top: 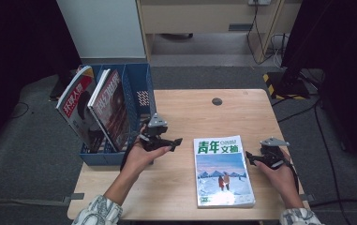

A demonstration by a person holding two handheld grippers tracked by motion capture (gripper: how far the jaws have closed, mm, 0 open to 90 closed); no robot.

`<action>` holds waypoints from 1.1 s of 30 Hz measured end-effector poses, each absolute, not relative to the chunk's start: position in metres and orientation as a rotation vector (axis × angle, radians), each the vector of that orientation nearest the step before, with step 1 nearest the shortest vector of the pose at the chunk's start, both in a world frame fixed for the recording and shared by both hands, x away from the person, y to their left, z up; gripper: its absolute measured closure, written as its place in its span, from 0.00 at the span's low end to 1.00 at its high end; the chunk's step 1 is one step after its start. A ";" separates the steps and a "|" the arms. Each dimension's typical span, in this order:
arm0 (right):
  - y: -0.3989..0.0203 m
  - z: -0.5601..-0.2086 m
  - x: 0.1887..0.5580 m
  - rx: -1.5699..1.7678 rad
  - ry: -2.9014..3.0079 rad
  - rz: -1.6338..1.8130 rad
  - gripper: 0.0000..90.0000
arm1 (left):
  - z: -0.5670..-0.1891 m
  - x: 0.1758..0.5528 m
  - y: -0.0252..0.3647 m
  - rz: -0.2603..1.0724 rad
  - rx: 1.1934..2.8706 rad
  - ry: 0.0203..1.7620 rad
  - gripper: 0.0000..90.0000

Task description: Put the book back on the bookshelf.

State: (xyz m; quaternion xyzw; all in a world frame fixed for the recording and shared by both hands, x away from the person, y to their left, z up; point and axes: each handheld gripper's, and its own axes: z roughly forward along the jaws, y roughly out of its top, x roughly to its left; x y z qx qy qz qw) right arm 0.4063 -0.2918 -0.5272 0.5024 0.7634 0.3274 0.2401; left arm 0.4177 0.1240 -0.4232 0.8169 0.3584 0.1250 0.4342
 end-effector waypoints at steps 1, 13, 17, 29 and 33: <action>-0.292 -0.526 0.404 1.377 2.095 0.896 0.26 | -0.425 0.417 0.119 0.307 2.039 0.887 0.22; -0.296 -0.510 0.371 1.327 2.127 0.954 0.32 | -0.466 0.412 0.067 0.220 2.083 0.844 0.22; -0.293 -0.506 0.363 1.303 2.138 0.979 0.32 | -0.478 0.409 0.057 0.224 2.118 0.840 0.23; -0.274 -0.503 0.350 1.185 2.321 1.085 0.27 | -0.503 0.394 0.043 0.235 2.188 0.843 0.28; -0.269 -0.506 0.351 1.184 2.367 1.100 0.26 | -0.507 0.390 0.040 0.207 2.203 0.835 0.26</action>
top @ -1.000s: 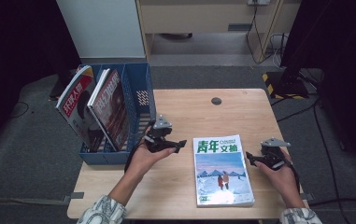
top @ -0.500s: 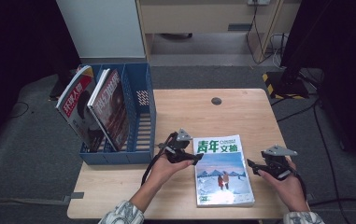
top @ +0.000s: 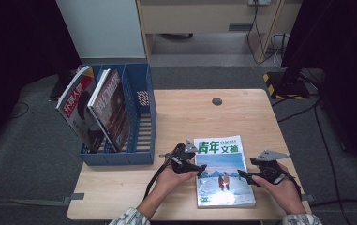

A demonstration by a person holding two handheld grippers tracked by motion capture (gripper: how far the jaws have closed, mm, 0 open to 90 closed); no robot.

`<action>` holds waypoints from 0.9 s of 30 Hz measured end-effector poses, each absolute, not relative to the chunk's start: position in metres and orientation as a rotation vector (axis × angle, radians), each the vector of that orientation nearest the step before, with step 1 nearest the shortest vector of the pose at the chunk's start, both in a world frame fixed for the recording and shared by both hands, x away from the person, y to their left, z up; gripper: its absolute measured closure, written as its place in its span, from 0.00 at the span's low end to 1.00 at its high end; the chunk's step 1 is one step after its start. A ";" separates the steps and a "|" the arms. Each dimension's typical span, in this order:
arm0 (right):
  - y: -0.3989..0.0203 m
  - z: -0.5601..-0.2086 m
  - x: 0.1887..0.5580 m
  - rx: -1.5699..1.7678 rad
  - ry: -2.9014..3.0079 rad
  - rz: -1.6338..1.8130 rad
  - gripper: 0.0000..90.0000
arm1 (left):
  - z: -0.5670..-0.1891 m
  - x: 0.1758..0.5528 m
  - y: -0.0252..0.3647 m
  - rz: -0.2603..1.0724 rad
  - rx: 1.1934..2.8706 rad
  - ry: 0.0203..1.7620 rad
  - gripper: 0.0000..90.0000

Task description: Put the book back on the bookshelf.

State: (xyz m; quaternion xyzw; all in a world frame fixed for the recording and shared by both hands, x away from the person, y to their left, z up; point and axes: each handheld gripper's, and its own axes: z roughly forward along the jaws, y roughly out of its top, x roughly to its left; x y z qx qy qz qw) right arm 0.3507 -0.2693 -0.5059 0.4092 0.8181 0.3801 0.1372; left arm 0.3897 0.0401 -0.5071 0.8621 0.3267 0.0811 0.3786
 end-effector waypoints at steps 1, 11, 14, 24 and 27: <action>-0.269 -0.507 0.351 1.186 2.380 1.103 0.26 | -0.508 0.389 0.039 0.196 2.211 0.832 0.26; -0.261 -0.520 0.355 1.219 2.502 1.082 0.20 | -0.521 0.380 0.038 0.109 2.214 0.851 0.21; -0.261 -0.521 0.357 1.249 2.506 1.098 0.18 | -0.523 0.379 0.039 0.087 2.195 0.869 0.20; -0.262 -0.527 0.368 1.260 2.502 1.162 0.14 | -0.527 0.377 0.041 0.070 2.159 0.885 0.20; -0.264 -0.527 0.368 1.244 2.506 1.167 0.16 | -0.527 0.377 0.041 0.068 2.157 0.883 0.19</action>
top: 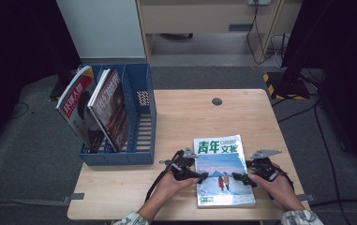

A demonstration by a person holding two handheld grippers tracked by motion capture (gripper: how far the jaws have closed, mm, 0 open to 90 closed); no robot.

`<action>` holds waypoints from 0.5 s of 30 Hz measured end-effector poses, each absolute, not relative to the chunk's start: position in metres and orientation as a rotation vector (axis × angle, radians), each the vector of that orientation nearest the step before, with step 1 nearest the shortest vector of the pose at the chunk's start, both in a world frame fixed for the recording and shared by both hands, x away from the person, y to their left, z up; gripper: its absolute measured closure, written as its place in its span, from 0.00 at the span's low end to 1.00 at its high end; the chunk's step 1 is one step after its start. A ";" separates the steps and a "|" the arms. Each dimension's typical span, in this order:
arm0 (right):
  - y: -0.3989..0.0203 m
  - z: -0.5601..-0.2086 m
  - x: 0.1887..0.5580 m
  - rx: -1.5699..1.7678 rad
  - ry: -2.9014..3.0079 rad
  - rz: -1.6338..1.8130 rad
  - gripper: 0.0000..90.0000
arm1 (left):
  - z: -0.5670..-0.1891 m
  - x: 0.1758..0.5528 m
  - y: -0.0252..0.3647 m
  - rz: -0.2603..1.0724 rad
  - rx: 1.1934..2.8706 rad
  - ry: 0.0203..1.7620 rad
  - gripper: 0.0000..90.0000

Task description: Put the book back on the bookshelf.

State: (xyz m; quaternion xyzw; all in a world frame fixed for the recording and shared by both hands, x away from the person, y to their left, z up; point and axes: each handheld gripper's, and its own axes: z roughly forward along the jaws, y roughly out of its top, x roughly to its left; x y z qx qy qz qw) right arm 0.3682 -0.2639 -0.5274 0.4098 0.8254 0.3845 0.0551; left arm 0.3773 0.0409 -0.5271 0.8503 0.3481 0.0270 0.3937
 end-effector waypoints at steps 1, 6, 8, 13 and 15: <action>-0.265 -0.527 0.368 1.251 2.503 1.167 0.18 | -0.527 0.377 0.041 0.068 2.158 0.882 0.19; -0.268 -0.522 0.366 1.218 2.480 1.182 0.28 | -0.527 0.377 0.041 0.072 2.154 0.880 0.19; -0.271 -0.517 0.363 1.201 2.461 1.254 0.32 | -0.528 0.377 0.041 0.073 2.151 0.878 0.19; -0.269 -0.515 0.358 1.144 2.504 1.279 0.36 | -0.528 0.377 0.042 0.075 2.153 0.872 0.19; -0.268 -0.513 0.359 1.145 2.507 1.320 0.38 | -0.528 0.377 0.042 0.074 2.154 0.871 0.19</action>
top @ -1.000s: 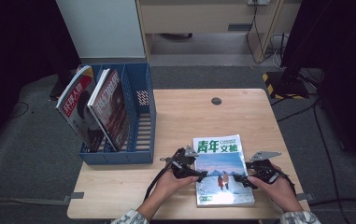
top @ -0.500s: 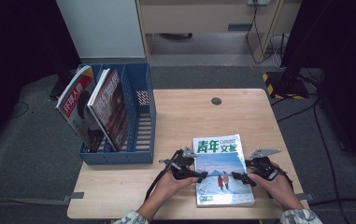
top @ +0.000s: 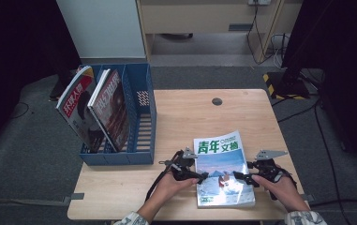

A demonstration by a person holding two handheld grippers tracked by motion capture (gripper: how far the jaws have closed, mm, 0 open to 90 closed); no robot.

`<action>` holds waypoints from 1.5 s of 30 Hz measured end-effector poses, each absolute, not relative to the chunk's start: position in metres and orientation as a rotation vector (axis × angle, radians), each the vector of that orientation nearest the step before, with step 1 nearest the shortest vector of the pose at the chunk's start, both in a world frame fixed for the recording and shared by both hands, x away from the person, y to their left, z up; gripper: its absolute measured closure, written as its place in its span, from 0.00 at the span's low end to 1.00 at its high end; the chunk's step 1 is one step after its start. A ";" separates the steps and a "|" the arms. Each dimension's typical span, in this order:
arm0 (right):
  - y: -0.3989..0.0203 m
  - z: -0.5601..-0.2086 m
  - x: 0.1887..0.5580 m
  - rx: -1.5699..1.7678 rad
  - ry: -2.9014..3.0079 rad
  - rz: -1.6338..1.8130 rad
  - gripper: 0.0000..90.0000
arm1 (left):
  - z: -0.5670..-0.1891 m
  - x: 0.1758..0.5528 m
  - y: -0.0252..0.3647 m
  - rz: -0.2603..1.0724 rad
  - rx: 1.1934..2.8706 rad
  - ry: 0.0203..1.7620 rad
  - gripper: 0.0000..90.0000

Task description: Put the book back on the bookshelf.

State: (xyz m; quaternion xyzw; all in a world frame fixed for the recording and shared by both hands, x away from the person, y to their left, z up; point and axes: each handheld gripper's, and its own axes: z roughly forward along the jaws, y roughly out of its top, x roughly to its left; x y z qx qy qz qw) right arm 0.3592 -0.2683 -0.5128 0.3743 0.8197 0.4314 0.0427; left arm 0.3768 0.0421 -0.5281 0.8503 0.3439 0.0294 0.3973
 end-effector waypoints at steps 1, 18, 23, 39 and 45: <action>-0.268 -0.513 0.360 1.152 2.503 1.344 0.38 | -0.528 0.377 0.042 0.074 2.154 0.870 0.19; -0.260 -0.514 0.415 1.235 2.473 1.401 0.38 | -0.529 0.377 0.042 0.079 2.145 0.861 0.17; -0.246 -0.518 0.424 1.198 2.502 1.281 0.31 | -0.530 0.376 0.043 0.087 2.137 0.861 0.17; -0.232 -0.519 0.405 1.148 2.506 1.235 0.60 | -0.531 0.376 0.041 0.099 2.128 0.875 0.16; -0.232 -0.513 0.400 1.131 2.441 1.267 0.83 | -0.531 0.378 0.041 0.103 2.119 0.883 0.16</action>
